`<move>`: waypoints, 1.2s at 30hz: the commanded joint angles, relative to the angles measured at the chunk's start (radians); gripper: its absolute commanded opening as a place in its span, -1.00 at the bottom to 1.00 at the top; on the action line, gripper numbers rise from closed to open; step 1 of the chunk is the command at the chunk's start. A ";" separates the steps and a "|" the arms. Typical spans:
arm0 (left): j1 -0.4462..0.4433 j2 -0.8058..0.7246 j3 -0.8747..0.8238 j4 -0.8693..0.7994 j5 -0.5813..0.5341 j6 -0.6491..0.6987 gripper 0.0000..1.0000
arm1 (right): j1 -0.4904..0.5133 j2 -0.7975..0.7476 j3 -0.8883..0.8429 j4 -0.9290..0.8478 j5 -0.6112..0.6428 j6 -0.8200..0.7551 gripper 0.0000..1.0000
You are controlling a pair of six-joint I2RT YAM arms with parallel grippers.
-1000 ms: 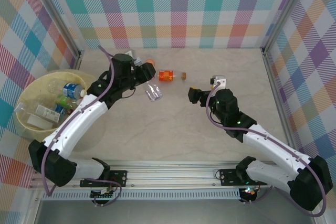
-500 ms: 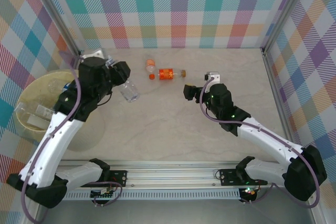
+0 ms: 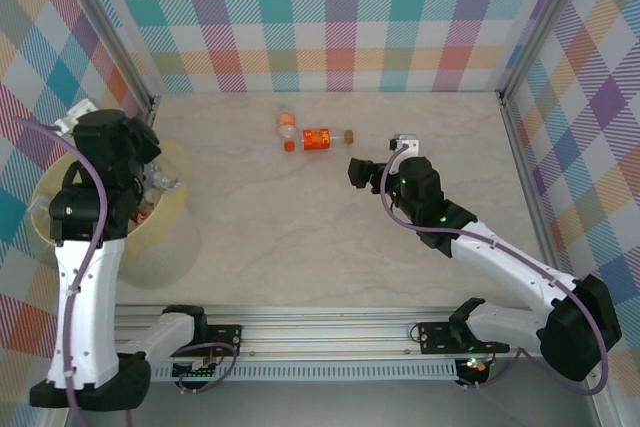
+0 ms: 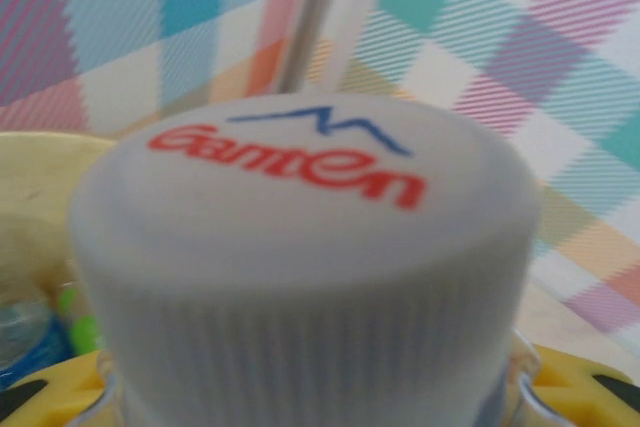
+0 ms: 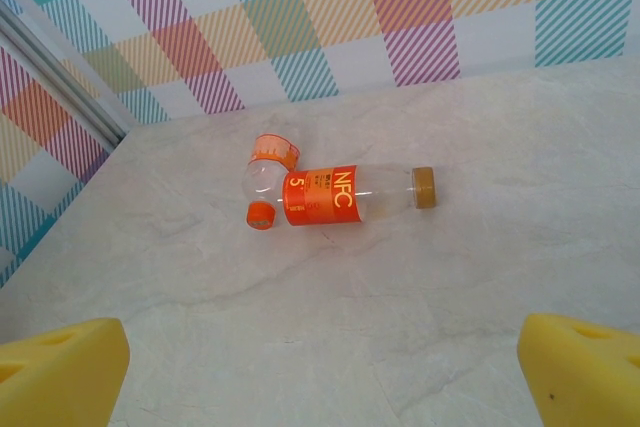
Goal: Put the plastic bottles in the bin
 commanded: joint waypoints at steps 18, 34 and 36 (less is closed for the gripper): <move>0.502 0.148 0.106 -0.173 0.331 0.074 0.01 | -0.001 0.002 0.040 0.008 -0.003 0.001 0.99; 0.547 0.182 0.209 -0.259 0.280 0.055 0.93 | -0.002 0.043 0.078 -0.020 -0.036 -0.005 0.99; 0.537 0.169 0.185 -0.235 0.345 0.042 0.96 | -0.001 0.045 0.078 -0.020 -0.035 0.003 0.99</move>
